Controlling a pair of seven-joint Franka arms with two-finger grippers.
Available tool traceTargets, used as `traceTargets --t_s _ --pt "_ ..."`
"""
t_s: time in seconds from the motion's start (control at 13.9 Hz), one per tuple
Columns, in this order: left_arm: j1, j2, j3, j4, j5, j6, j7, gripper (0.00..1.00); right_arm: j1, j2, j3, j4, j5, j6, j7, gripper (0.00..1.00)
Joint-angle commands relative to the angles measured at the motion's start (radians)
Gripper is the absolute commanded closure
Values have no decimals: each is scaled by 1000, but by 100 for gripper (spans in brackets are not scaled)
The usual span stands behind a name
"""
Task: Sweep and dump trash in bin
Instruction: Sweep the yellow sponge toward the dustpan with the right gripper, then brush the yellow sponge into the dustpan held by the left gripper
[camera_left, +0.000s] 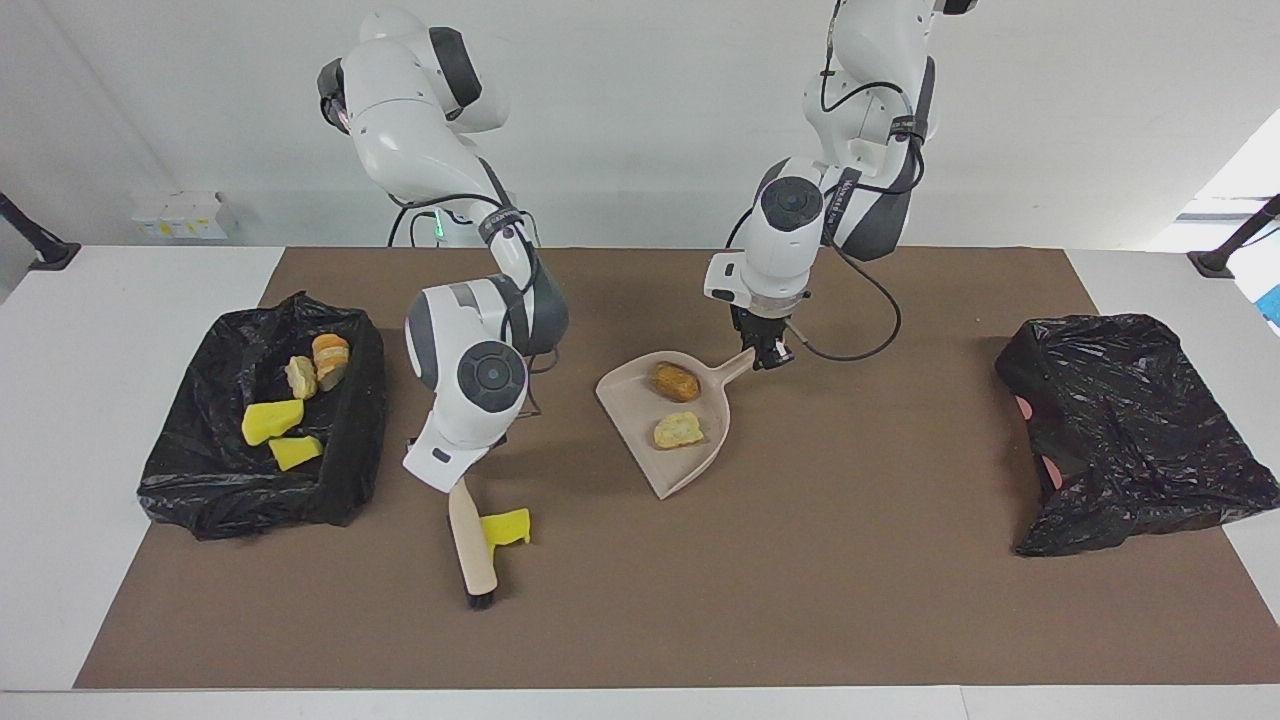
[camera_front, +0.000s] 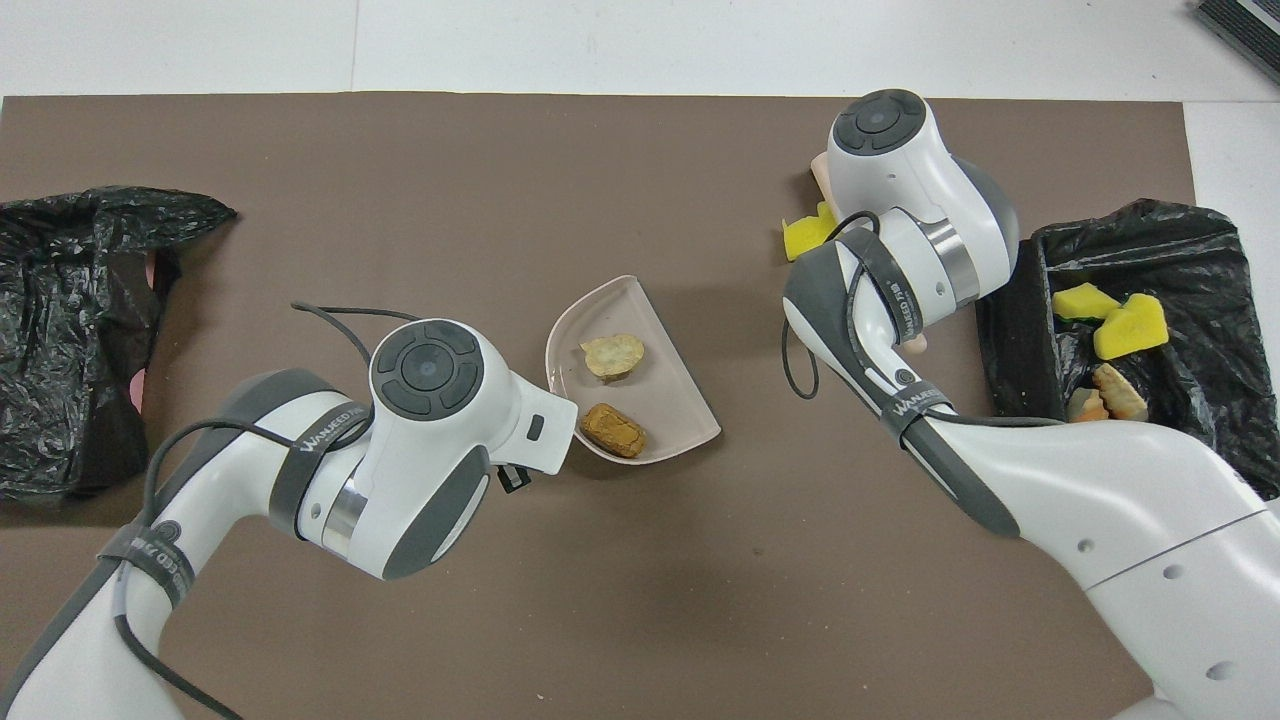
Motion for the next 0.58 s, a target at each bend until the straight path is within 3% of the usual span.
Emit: traceTargets --t_s 0.0,0.22,0.5 --pt "-36 -35 12 -35 30 -27 -7 100 35 5 10 33 89 -62 -23 100" --pt "-37 -58 10 -72 56 -10 33 100 58 -3 13 19 251 -50 6 100" --pt "-36 -75 10 -118 56 51 64 100 89 -67 84 -100 338 -42 10 100"
